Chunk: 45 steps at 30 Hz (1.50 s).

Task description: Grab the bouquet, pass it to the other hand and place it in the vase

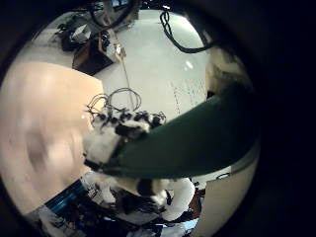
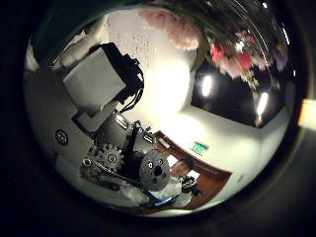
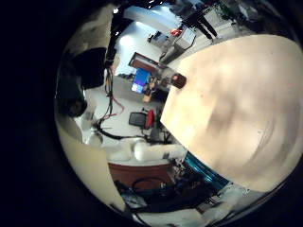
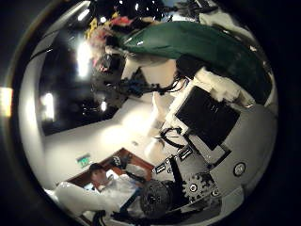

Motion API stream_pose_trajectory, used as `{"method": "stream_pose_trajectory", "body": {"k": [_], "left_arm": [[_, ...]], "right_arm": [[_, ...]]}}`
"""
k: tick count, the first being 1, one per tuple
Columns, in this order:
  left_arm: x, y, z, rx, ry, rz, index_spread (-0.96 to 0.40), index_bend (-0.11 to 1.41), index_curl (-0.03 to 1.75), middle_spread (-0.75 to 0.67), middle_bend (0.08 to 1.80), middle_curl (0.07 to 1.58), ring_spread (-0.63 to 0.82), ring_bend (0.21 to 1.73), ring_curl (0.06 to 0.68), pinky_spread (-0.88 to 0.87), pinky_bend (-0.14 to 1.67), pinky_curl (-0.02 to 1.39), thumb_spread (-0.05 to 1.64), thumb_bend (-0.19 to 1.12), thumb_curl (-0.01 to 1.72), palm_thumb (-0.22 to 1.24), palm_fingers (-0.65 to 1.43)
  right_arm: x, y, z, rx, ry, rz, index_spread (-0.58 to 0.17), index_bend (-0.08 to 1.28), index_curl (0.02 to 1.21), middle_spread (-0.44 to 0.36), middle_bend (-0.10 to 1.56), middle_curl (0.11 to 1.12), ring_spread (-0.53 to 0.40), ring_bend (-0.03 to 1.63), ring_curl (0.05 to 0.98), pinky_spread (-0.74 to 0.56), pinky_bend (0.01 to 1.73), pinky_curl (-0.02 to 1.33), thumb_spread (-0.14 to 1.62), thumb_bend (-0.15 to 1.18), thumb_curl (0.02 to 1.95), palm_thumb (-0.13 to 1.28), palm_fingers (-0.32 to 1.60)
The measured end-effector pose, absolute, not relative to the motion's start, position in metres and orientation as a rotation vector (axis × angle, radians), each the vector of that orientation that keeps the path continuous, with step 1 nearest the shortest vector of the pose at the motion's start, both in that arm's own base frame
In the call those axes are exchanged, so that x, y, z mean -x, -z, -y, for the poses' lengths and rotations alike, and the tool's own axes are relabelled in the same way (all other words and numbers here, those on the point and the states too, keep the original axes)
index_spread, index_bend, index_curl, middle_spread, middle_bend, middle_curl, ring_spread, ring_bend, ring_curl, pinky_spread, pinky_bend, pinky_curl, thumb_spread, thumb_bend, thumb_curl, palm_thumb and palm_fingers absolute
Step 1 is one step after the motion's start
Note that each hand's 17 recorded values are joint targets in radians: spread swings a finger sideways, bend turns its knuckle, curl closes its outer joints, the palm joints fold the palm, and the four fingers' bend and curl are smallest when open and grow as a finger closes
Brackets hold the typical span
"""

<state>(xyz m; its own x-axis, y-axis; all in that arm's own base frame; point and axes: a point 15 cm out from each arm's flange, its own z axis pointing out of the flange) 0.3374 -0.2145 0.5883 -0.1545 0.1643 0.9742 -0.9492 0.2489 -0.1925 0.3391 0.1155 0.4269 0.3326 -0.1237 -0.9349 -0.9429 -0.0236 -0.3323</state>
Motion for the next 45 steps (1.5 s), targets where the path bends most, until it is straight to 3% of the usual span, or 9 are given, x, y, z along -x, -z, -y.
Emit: {"method": "stream_pose_trajectory", "body": {"k": [4, 7, 11, 14, 22, 28, 34, 45], "left_arm": [[-0.344, -0.597, 0.2, -0.83, -1.256, 1.374, -0.48, 0.81, 0.54, -0.42, 1.09, 0.88, -0.4, 1.46, 0.535, -0.45, 1.26, 0.75, 1.04, 0.19, 0.59, 0.98, 1.13], [-0.351, -0.61, 0.183, -0.852, -1.316, 1.404, -0.53, 0.86, 0.59, -0.44, 1.13, 0.9, -0.4, 1.5, 0.548, -0.47, 1.28, 0.78, 1.05, 0.19, 0.62, 0.99, 1.09], [-0.357, -0.63, 0.155, -0.904, -1.399, 1.473, -0.59, 0.88, 0.68, -0.47, 1.16, 0.93, -0.4, 1.53, 0.56, -0.5, 1.29, 0.82, 1.08, 0.19, 0.66, 1.0, 1.05], [-0.361, -0.646, 0.132, -0.946, -1.469, 1.515, -0.61, 0.88, 0.73, -0.48, 1.17, 0.95, -0.39, 1.55, 0.565, -0.51, 1.29, 0.84, 1.09, 0.18, 0.69, 1.01, 1.03], [-0.363, -0.673, 0.035, -1.174, -1.678, 1.59, -0.67, 0.84, 0.88, -0.5, 1.19, 0.97, -0.38, 1.59, 0.568, -0.54, 1.29, 0.89, 1.11, 0.16, 0.75, 1.01, 1.0], [-0.354, -0.674, -0.041, -1.345, -1.81, 1.583, -0.7, 0.79, 0.98, -0.51, 1.2, 0.98, -0.38, 1.6, 0.563, -0.55, 1.28, 0.92, 1.12, 0.15, 0.79, 1.02, 1.0], [-0.354, -0.659, -0.1, -1.462, -1.89, 1.527, -0.73, 0.74, 1.07, -0.51, 1.19, 0.99, -0.38, 1.6, 0.558, -0.56, 1.27, 0.95, 1.12, 0.13, 0.82, 1.02, 1.0], [-0.385, -0.607, -0.159, -1.595, -1.909, 1.414, -0.76, 0.66, 1.19, -0.52, 1.18, 1.0, -0.37, 1.6, 0.549, -0.58, 1.24, 0.99, 1.13, 0.1, 0.86, 1.02, 1.02]], "right_arm": [[-0.354, -0.41, -0.097, 1.38, -0.902, -1.095, -0.24, 0.98, 0.73, -0.144, 1.22, 0.72, -0.212, 1.33, 0.649, -0.35, 1.1, 0.84, 0.94, -0.05, 0.94, 0.85, 0.89], [-0.36, -0.401, -0.086, 1.344, -0.912, -1.123, -0.279, 0.7, 0.68, -0.143, 1.12, 0.69, -0.22, 1.29, 0.621, -0.42, 1.13, 0.8, 0.97, -0.04, 0.86, 0.8, 0.64], [-0.364, -0.395, -0.08, 1.322, -0.922, -1.138, -0.34, 0.56, 0.6, -0.131, 0.91, 0.61, -0.206, 1.22, 0.578, -0.3, 1.04, 0.78, 0.99, -0.03, 0.77, 0.78, 0.25], [-0.367, -0.391, -0.076, 1.311, -0.928, -1.146, -0.368, 0.51, 0.54, -0.104, 0.78, 0.55, -0.17, 1.12, 0.523, -0.15, 1.0, 0.75, 1.0, -0.03, 0.72, 0.77, 0.12], [-0.372, -0.388, -0.072, 1.298, -0.935, -1.154, -0.397, 0.45, 0.47, -0.071, 0.66, 0.47, -0.092, 0.96, 0.418, 0.19, 0.86, 0.66, 1.01, -0.02, 0.63, 0.76, 0.12], [-0.374, -0.384, -0.072, 1.318, -0.938, -1.165, -0.405, 0.4, 0.44, -0.064, 0.6, 0.43, -0.043, 0.86, 0.367, 0.35, 0.79, 0.59, 1.01, -0.03, 0.59, 0.76, 0.11], [-0.379, -0.383, -0.074, 1.328, -0.934, -1.171, -0.4, 0.35, 0.41, -0.049, 0.52, 0.4, -0.005, 0.79, 0.324, 0.41, 0.72, 0.53, 1.01, -0.02, 0.56, 0.76, 0.13], [-0.387, -0.374, -0.072, 1.305, -0.908, -1.218, -0.39, 0.26, 0.39, -0.022, 0.4, 0.36, 0.041, 0.7, 0.273, 0.45, 0.64, 0.45, 1.03, -0.02, 0.53, 0.77, 0.19]]}}
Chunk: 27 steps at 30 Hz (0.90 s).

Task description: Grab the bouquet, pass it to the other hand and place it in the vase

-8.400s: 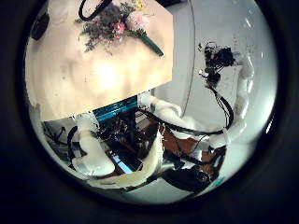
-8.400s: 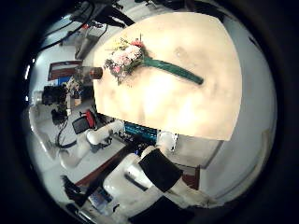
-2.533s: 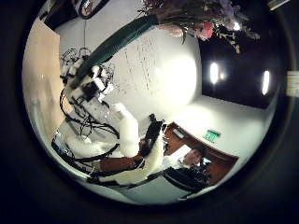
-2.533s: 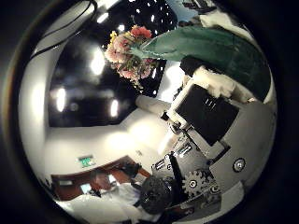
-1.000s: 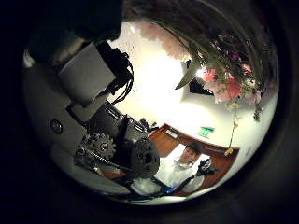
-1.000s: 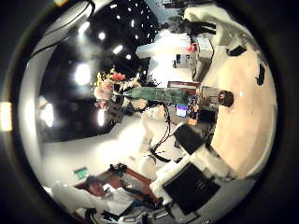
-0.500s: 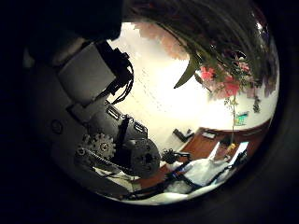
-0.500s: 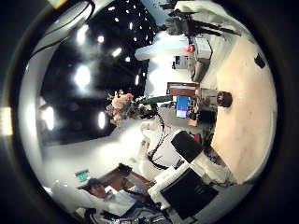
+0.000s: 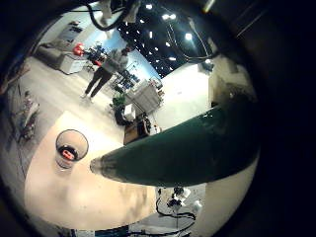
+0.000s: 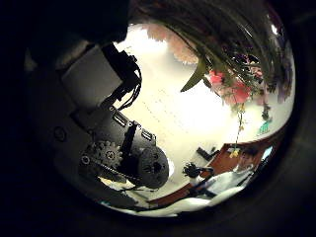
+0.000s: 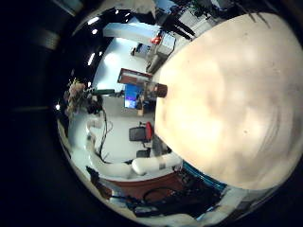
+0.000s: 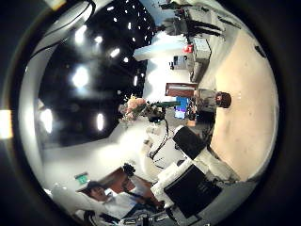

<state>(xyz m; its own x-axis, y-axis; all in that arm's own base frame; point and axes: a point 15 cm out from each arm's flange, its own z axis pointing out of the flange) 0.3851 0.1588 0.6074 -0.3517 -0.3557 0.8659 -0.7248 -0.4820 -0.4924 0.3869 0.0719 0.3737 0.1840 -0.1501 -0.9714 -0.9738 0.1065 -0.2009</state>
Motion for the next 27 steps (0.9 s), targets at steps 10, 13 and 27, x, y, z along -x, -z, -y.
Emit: {"method": "stream_pose_trajectory", "body": {"k": [10, 13, 27], "left_arm": [[-0.42, -0.568, -0.171, -1.637, -1.872, 1.366, -0.78, 0.6, 1.27, -0.53, 1.15, 1.01, -0.38, 1.58, 0.543, -0.6, 1.2, 1.01, 1.14, 0.08, 0.88, 1.03, 1.03], [-0.431, -0.557, -0.169, -1.644, -1.85, 1.357, -0.79, 0.59, 1.29, -0.53, 1.15, 1.01, -0.38, 1.58, 0.543, -0.6, 1.19, 1.02, 1.14, 0.07, 0.89, 1.03, 1.04], [-0.478, -0.513, -0.188, -1.7, -1.788, 1.333, -0.79, 0.52, 1.36, -0.54, 1.12, 1.02, -0.38, 1.56, 0.543, -0.62, 1.15, 1.05, 1.16, 0.05, 0.9, 1.05, 1.05]], "right_arm": [[-0.39, -0.371, -0.07, 1.299, -0.898, -1.229, -0.385, 0.2, 0.38, -0.019, 0.34, 0.35, 0.053, 0.64, 0.246, 0.46, 0.59, 0.4, 1.05, -0.02, 0.51, 0.77, 0.25], [-0.39, -0.37, -0.072, 1.3, -0.902, -1.229, -0.385, 0.19, 0.37, -0.018, 0.32, 0.35, 0.054, 0.62, 0.24, 0.47, 0.58, 0.39, 1.05, -0.02, 0.51, 0.77, 0.26], [-0.391, -0.369, -0.07, 1.296, -0.894, -1.237, -0.374, 0.18, 0.35, -0.018, 0.28, 0.35, 0.066, 0.59, 0.221, 0.47, 0.55, 0.34, 1.05, -0.02, 0.51, 0.77, 0.29]]}}
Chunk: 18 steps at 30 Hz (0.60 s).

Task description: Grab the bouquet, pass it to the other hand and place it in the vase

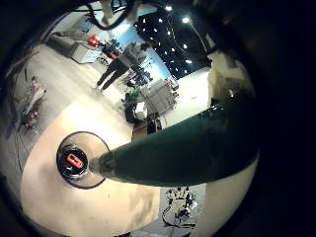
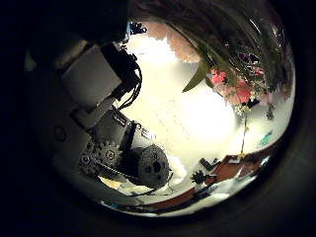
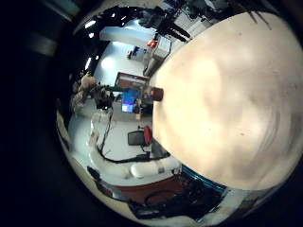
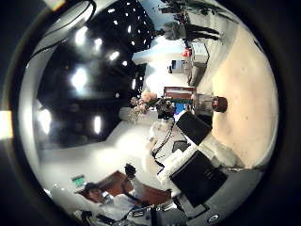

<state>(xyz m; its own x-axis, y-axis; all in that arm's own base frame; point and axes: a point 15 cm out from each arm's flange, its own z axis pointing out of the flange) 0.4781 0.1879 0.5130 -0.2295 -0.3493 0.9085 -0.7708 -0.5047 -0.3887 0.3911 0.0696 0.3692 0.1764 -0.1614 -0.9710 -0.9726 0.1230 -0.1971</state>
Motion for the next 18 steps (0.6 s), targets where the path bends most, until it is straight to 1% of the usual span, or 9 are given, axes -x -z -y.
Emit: {"method": "stream_pose_trajectory", "body": {"k": [7, 10, 12, 13, 14, 15, 16, 17, 18], "left_arm": [[-0.49, -0.503, -0.188, -1.702, -1.757, 1.342, -0.79, 0.48, 1.39, -0.55, 1.1, 1.03, -0.39, 1.56, 0.546, -0.64, 1.14, 1.07, 1.16, 0.03, 0.9, 1.04, 1.05], [-0.493, -0.499, -0.188, -1.7, -1.748, 1.335, -0.79, 0.46, 1.41, -0.55, 1.09, 1.04, -0.39, 1.55, 0.544, -0.64, 1.14, 1.07, 1.14, 0.0, 0.88, 1.02, 1.04], [-0.495, -0.496, -0.187, -1.693, -1.743, 1.332, -0.78, 0.42, 1.41, -0.55, 1.08, 1.03, -0.39, 1.52, 0.534, -0.64, 1.13, 1.05, 1.11, -0.05, 0.85, 0.95, 1.04], [-0.494, -0.495, -0.187, -1.69, -1.741, 1.332, -0.78, 0.39, 1.4, -0.55, 1.07, 1.02, -0.4, 1.47, 0.514, -0.64, 1.1, 1.02, 1.09, -0.07, 0.82, 0.88, 1.03], [-0.493, -0.493, -0.185, -1.681, -1.731, 1.335, -0.77, 0.36, 1.4, -0.54, 1.06, 1.0, -0.41, 1.41, 0.498, -0.65, 1.08, 0.99, 1.08, -0.09, 0.8, 0.82, 0.95], [-0.491, -0.492, -0.183, -1.666, -1.72, 1.339, -0.73, 0.32, 1.36, -0.48, 0.96, 0.99, -0.32, 1.19, 0.496, -0.54, 0.76, 0.98, 1.05, -0.13, 0.73, 0.63, 0.12], [-0.485, -0.491, -0.175, -1.63, -1.695, 1.349, -0.67, 0.28, 1.31, -0.33, 0.74, 0.95, -0.15, 1.11, 0.506, -0.36, 0.63, 0.98, 1.02, -0.15, 0.68, 0.51, -0.29], [-0.481, -0.488, -0.169, -1.598, -1.666, 1.36, -0.6, 0.14, 1.25, -0.17, 0.57, 0.88, 0.01, 1.03, 0.423, -0.22, 0.53, 0.92, 1.0, -0.15, 0.63, 0.39, -0.47], [-0.475, -0.485, -0.164, -1.568, -1.631, 1.376, -0.55, 0.05, 1.2, -0.06, 0.46, 0.82, 0.13, 0.96, 0.348, -0.1, 0.45, 0.87, 0.97, -0.15, 0.58, 0.28, -0.55]], "right_arm": [[-0.391, -0.369, -0.069, 1.295, -0.893, -1.237, -0.367, 0.18, 0.34, -0.013, 0.27, 0.35, 0.067, 0.58, 0.214, 0.46, 0.55, 0.32, 1.06, -0.02, 0.5, 0.77, 0.3], [-0.391, -0.369, -0.069, 1.295, -0.893, -1.237, -0.368, 0.18, 0.34, -0.013, 0.26, 0.35, 0.07, 0.57, 0.212, 0.46, 0.55, 0.31, 1.06, -0.02, 0.5, 0.77, 0.31], [-0.391, -0.369, -0.069, 1.295, -0.892, -1.237, -0.369, 0.18, 0.34, -0.008, 0.26, 0.35, 0.069, 0.57, 0.211, 0.46, 0.55, 0.31, 1.06, -0.02, 0.5, 0.77, 0.31], [-0.391, -0.369, -0.069, 1.296, -0.892, -1.235, -0.368, 0.18, 0.34, -0.007, 0.26, 0.35, 0.069, 0.57, 0.211, 0.46, 0.54, 0.31, 1.06, -0.02, 0.5, 0.77, 0.32], [-0.391, -0.369, -0.069, 1.296, -0.892, -1.234, -0.366, 0.18, 0.34, -0.006, 0.26, 0.35, 0.071, 0.57, 0.21, 0.46, 0.54, 0.3, 1.06, -0.02, 0.5, 0.77, 0.32], [-0.391, -0.369, -0.069, 1.297, -0.891, -1.234, -0.365, 0.18, 0.34, -0.005, 0.25, 0.35, 0.072, 0.57, 0.21, 0.46, 0.54, 0.3, 1.06, -0.02, 0.5, 0.77, 0.32], [-0.39, -0.369, -0.069, 1.298, -0.892, -1.234, -0.364, 0.18, 0.34, -0.005, 0.25, 0.35, 0.07, 0.57, 0.21, 0.46, 0.54, 0.3, 1.06, -0.02, 0.5, 0.77, 0.32], [-0.39, -0.369, -0.069, 1.298, -0.89, -1.233, -0.364, 0.18, 0.34, -0.004, 0.25, 0.35, 0.07, 0.57, 0.211, 0.46, 0.53, 0.3, 1.06, -0.02, 0.5, 0.77, 0.33], [-0.39, -0.369, -0.069, 1.3, -0.888, -1.232, -0.363, 0.18, 0.34, -0.004, 0.25, 0.36, 0.07, 0.58, 0.212, 0.46, 0.53, 0.29, 1.06, -0.02, 0.5, 0.77, 0.34]]}}
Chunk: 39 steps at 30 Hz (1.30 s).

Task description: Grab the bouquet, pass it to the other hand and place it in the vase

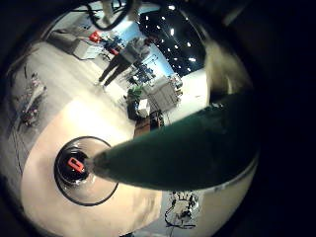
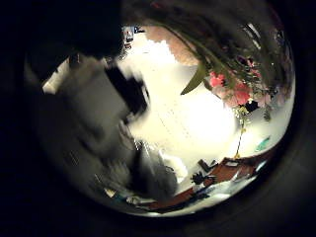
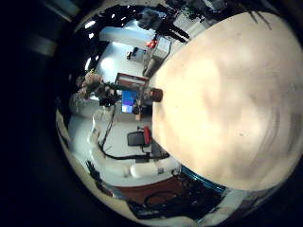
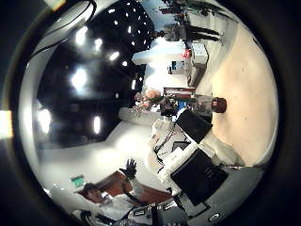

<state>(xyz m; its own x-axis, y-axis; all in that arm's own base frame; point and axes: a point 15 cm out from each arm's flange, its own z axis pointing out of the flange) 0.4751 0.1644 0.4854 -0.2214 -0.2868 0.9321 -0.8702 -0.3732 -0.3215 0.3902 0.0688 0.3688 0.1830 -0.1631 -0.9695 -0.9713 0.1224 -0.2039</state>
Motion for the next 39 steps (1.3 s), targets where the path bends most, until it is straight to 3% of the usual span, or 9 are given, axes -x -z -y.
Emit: {"method": "stream_pose_trajectory", "body": {"k": [2, 5, 11, 17, 27, 39], "left_arm": [[-0.468, -0.48, -0.16, -1.524, -1.557, 1.428, -0.44, -0.02, 1.1, 0.15, 0.32, 0.7, 0.3, 0.86, 0.269, 0.13, 0.35, 0.77, 0.93, -0.11, 0.52, 0.16, -0.51], [-0.468, -0.459, -0.172, -1.519, -1.51, 1.417, -0.27, -0.03, 0.93, 0.36, 0.2, 0.59, 0.46, 0.76, 0.214, 0.38, 0.27, 0.66, 0.88, -0.07, 0.46, 0.06, -0.43], [-0.442, -0.414, -0.214, -1.622, -1.394, 1.288, -0.07, 0.0, 0.62, 0.56, 0.16, 0.46, 0.64, 0.67, 0.174, 0.62, 0.18, 0.53, 0.83, -0.05, 0.4, -0.01, -0.33], [-0.405, -0.363, -0.25, -1.776, -1.12, 1.216, -0.02, 0.07, 0.43, 0.6, 0.16, 0.37, 0.71, 0.62, 0.158, 0.69, 0.17, 0.44, 0.81, -0.04, 0.37, -0.01, -0.24], [-0.315, -0.297, -0.28, -2.004, -0.471, 1.116, 0.0, 0.12, 0.29, 0.62, 0.16, 0.28, 0.74, 0.57, 0.157, 0.71, 0.18, 0.34, 0.81, -0.04, 0.33, -0.01, -0.16], [-0.237, -0.293, -0.257, -1.971, -0.053, 0.917, 0.04, 0.13, 0.23, 0.64, 0.16, 0.22, 0.76, 0.53, 0.16, 0.69, 0.19, 0.3, 0.86, -0.04, 0.31, -0.01, -0.14]], "right_arm": [[-0.39, -0.369, -0.069, 1.304, -0.884, -1.23, -0.358, 0.18, 0.34, -0.004, 0.25, 0.36, 0.069, 0.58, 0.211, 0.46, 0.52, 0.29, 1.06, -0.02, 0.5, 0.77, 0.34], [-0.389, -0.371, -0.069, 1.308, -0.879, -1.227, -0.353, 0.18, 0.34, -0.003, 0.25, 0.36, 0.069, 0.57, 0.209, 0.46, 0.51, 0.28, 1.06, -0.02, 0.5, 0.77, 0.36], [-0.385, -0.374, -0.071, 1.324, -0.878, -1.214, -0.35, 0.2, 0.35, -0.003, 0.25, 0.36, 0.069, 0.56, 0.204, 0.46, 0.49, 0.26, 1.06, -0.02, 0.5, 0.77, 0.38], [-0.382, -0.377, -0.073, 1.336, -0.873, -1.206, -0.347, 0.2, 0.37, -0.003, 0.23, 0.36, 0.061, 0.56, 0.198, 0.46, 0.47, 0.24, 1.06, -0.02, 0.5, 0.77, 0.41], [-0.358, -0.365, -0.087, 1.312, -0.951, -1.187, -0.35, 0.19, 0.38, -0.014, 0.23, 0.36, 0.042, 0.55, 0.193, 0.47, 0.43, 0.21, 1.06, -0.02, 0.5, 0.77, 0.47], [-0.338, -0.34, -0.078, 1.442, -0.908, -1.133, -0.348, 0.19, 0.4, -0.021, 0.22, 0.37, 0.021, 0.55, 0.183, 0.48, 0.41, 0.19, 1.05, -0.02, 0.5, 0.77, 0.51]]}}
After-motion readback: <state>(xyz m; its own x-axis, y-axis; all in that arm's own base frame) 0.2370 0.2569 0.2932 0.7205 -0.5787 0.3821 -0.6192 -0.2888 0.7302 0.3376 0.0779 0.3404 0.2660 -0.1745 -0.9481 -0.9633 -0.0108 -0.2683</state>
